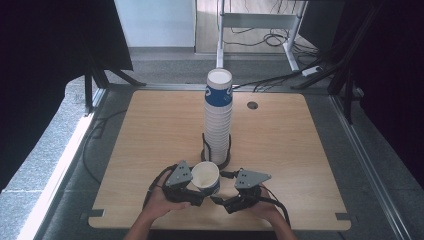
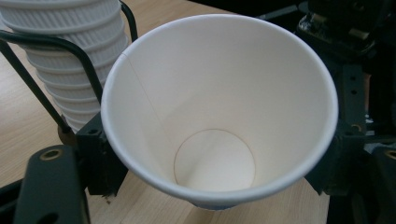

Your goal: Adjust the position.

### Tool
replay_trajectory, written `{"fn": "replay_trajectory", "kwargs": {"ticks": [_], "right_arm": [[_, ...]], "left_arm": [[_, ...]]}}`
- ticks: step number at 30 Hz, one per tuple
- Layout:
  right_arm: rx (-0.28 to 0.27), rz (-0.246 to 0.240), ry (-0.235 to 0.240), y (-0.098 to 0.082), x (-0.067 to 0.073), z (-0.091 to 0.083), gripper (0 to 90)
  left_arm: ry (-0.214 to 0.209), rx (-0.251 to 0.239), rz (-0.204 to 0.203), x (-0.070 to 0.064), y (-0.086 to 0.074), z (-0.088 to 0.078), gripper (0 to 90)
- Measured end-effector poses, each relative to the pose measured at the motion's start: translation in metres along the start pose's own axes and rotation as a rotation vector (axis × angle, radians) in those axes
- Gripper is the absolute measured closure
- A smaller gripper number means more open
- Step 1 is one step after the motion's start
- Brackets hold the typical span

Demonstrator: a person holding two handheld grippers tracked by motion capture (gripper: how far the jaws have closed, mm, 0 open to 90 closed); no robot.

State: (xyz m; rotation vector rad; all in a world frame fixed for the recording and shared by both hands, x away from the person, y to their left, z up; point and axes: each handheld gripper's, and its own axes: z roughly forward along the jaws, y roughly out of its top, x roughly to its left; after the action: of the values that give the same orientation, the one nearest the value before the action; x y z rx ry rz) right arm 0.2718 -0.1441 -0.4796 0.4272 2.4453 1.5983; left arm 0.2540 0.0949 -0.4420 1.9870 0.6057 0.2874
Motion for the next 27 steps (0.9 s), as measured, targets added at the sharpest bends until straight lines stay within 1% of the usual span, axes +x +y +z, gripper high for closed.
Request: {"fn": "replay_trajectory", "kwargs": {"ticks": [5, 12, 14, 15, 17, 19, 22, 27], "right_arm": [[0.005, -0.001, 0.006, 0.000, 0.002, 0.004, 15.1], [0.033, -0.014, 0.020, -0.003, 0.007, 0.013, 15.6], [0.041, -0.030, 0.018, -0.004, 0.009, 0.015, 17.5], [0.043, -0.037, 0.019, -0.005, 0.010, 0.016, 19.0], [0.054, -0.056, 0.020, -0.006, 0.012, 0.018, 24.1], [0.057, -0.068, 0.012, -0.007, 0.013, 0.019, 24.1], [0.058, -0.089, 0.002, -0.008, 0.012, 0.018, 24.9], [0.058, -0.094, 0.000, -0.008, 0.012, 0.017, 25.4]], "left_arm": [[-0.007, 0.041, 0.035, -0.004, 0.000, 0.004, 20.8], [-0.026, 0.091, 0.089, -0.011, -0.001, 0.011, 20.6], [-0.025, 0.101, 0.099, -0.013, -0.002, 0.013, 20.6], [-0.023, 0.103, 0.100, -0.014, -0.002, 0.014, 20.6], [-0.032, 0.107, 0.098, -0.015, -0.003, 0.016, 20.5], [-0.023, 0.114, 0.111, -0.016, -0.003, 0.017, 20.4], [-0.025, 0.111, 0.104, -0.015, -0.003, 0.017, 20.2], [-0.021, 0.104, 0.104, -0.016, -0.003, 0.018, 19.6]]}}
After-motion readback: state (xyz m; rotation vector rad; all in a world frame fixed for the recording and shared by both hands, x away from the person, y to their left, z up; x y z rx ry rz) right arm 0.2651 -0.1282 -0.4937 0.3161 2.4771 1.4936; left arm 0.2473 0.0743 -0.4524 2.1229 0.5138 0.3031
